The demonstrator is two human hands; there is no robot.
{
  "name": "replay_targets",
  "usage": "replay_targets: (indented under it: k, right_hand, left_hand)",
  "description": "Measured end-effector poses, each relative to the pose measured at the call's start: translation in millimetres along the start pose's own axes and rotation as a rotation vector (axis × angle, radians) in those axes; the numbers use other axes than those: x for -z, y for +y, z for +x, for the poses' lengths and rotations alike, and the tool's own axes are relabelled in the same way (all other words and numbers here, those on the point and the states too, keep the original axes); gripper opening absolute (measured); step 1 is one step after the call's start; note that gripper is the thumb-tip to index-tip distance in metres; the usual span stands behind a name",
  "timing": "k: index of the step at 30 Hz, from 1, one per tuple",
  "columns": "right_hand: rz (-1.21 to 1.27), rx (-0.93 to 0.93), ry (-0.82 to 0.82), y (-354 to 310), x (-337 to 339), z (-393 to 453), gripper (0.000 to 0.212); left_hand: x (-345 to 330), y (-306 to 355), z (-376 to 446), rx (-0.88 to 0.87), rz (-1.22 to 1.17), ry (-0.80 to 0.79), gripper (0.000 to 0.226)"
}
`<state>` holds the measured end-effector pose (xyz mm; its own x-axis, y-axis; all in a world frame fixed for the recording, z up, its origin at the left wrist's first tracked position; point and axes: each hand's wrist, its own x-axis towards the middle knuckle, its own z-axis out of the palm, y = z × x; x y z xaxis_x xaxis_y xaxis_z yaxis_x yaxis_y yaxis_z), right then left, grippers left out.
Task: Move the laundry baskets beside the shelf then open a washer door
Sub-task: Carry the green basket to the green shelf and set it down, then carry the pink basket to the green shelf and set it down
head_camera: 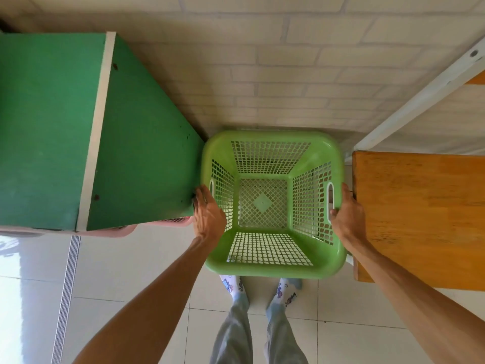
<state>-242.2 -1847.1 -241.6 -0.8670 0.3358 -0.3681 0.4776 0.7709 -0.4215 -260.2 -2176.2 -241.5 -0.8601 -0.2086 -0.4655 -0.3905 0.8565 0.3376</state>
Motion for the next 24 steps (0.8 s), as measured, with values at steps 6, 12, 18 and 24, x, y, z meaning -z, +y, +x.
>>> replay_targets:
  k: [6,12,18,24]
  right_hand:
    - [-0.078,-0.071,-0.160,-18.2,10.7,-4.6,0.088]
    - [-0.086,-0.060,-0.340,-61.7,86.4,-52.0,0.061]
    - [0.041,-0.052,-0.331,-135.0,198.2,-130.6,0.051]
    - [0.097,-0.022,-0.194,-158.4,277.5,-208.3,0.051]
  left_hand:
    - [17.9,10.5,-10.5,-0.121,0.159,-0.163,0.094]
    - [93.4,37.7,-59.1,-0.206,0.222,-0.281,0.089]
    - [200.8,86.8,-138.2,-0.314,0.256,-0.321,0.086]
    - [266.9,140.7,-202.9,-0.519,0.314,-0.288,0.085]
